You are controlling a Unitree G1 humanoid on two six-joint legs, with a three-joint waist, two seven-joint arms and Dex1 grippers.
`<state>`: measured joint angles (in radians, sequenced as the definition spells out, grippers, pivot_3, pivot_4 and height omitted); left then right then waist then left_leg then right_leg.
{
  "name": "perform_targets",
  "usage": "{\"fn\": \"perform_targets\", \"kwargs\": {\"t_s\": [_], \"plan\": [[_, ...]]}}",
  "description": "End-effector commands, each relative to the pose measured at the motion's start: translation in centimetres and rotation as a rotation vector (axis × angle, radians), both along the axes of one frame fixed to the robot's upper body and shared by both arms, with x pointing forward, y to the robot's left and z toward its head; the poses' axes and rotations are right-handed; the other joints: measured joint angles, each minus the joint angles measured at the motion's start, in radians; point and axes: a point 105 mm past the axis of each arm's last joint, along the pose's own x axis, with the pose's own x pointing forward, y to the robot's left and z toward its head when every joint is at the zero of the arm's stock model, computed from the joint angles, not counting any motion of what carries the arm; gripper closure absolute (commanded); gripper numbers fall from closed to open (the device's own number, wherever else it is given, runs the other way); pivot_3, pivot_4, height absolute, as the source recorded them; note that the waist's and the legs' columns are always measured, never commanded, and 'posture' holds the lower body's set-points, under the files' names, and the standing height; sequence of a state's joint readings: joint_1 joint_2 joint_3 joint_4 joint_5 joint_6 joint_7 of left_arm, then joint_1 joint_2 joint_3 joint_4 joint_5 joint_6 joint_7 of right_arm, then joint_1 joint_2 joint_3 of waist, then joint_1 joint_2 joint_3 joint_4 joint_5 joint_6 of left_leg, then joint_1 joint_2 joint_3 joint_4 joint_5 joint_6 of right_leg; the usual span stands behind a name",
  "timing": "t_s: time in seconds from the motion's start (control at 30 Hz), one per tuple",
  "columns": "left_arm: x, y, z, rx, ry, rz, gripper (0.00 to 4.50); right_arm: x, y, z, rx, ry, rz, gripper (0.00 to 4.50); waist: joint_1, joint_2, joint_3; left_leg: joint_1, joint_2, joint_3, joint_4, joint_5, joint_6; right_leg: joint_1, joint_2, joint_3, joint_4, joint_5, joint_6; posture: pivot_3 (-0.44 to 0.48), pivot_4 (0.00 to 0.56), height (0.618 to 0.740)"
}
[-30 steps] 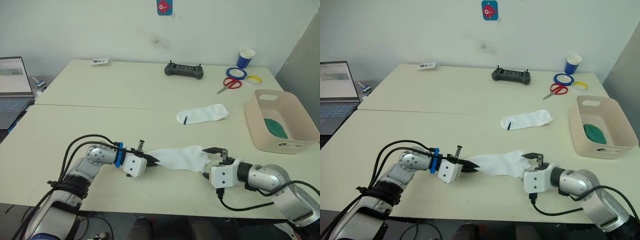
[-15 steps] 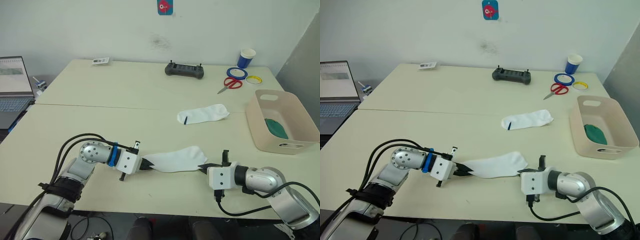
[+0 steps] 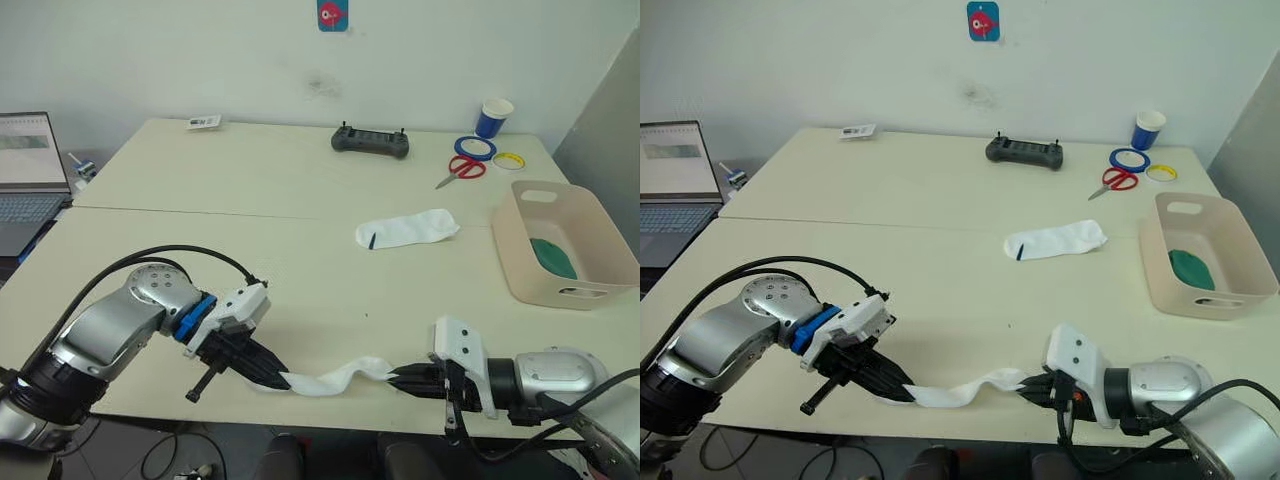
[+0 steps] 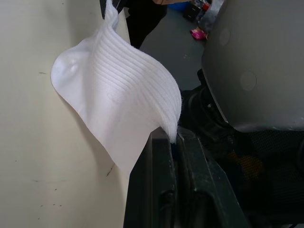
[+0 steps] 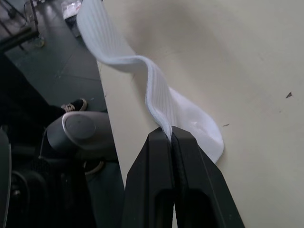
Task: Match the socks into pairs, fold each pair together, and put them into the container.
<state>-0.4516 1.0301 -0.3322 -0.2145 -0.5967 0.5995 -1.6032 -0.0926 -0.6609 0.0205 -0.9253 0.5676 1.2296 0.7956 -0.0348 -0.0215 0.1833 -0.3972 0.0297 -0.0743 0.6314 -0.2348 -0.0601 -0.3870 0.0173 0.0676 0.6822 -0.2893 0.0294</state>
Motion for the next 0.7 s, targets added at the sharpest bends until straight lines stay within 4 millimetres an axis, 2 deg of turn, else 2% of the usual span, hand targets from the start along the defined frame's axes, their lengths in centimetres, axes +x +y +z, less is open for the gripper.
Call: {"fn": "perform_targets", "kwargs": {"t_s": [0.03, 0.2, 0.43, 0.47, 0.53, 0.6, 0.7], "plan": [[1.8, 0.0, -1.5, 0.039, 0.056, 0.103, 4.50, 1.8, -0.8, -0.7, -0.040, 0.029, -0.118, 4.46, 0.000, 0.000, 0.000, 0.000, 0.000, 0.000, 0.000, 0.000, 0.000, 0.000, 0.000, 0.000, 0.000, 0.000, 0.000, 0.000, 0.150, 0.740], [5.4, -0.7, -2.6, 0.044, 0.038, 0.212, 4.50, 5.2, -1.7, -1.8, -0.090, 0.011, -0.243, 4.46, 0.001, 0.000, 0.000, -0.003, 0.000, 0.000, 0.001, 0.000, 0.000, -0.002, 0.000, 0.000, 0.000, 0.000, 0.000, 0.000, 0.150, 0.740], [8.2, -1.5, -2.8, 0.040, -0.039, 0.248, 4.50, 8.2, -2.6, -1.3, -0.156, -0.112, -0.260, 4.46, 0.001, 0.000, 0.000, -0.003, -0.001, 0.000, 0.000, 0.000, 0.000, -0.003, 0.000, 0.000, -0.001, 0.000, 0.000, 0.000, 0.150, 0.740], [8.6, -1.6, -2.6, 0.026, -0.046, 0.266, 4.50, 8.7, -2.8, -1.1, -0.161, -0.143, -0.266, 4.02, 0.001, 0.000, 0.000, -0.003, 0.000, 0.000, 0.000, 0.000, 0.001, -0.003, 0.000, 0.000, -0.001, 0.000, 0.000, 0.000, 0.150, 0.740], [9.5, -1.9, -2.4, 0.014, -0.078, 0.300, 4.50, 9.6, -3.1, -0.2, -0.162, -0.213, -0.283, 3.50, 0.001, 0.000, 0.000, -0.003, 0.000, 0.000, 0.000, 0.000, 0.001, -0.003, 0.000, 0.000, -0.001, 0.000, 0.000, 0.000, 0.150, 0.740], [10.5, -2.0, -2.2, 0.003, -0.120, 0.347, 4.50, 10.0, -3.3, 0.4, -0.168, -0.260, -0.282, 2.77, 0.002, 0.000, 0.000, -0.003, 0.000, 0.000, 0.000, 0.000, 0.001, -0.003, 0.000, 0.000, 0.000, 0.000, 0.000, 0.000, 0.150, 0.740], [11.6, -1.9, -0.6, -0.068, -0.176, 0.411, 3.77, 9.8, -3.8, 1.4, -0.172, -0.322, -0.288, 2.11, 0.001, 0.000, 0.000, -0.003, 0.000, 0.000, 0.000, 0.000, 0.001, -0.003, 0.000, 0.001, 0.000, 0.000, 0.000, 0.000, 0.150, 0.740]]}}
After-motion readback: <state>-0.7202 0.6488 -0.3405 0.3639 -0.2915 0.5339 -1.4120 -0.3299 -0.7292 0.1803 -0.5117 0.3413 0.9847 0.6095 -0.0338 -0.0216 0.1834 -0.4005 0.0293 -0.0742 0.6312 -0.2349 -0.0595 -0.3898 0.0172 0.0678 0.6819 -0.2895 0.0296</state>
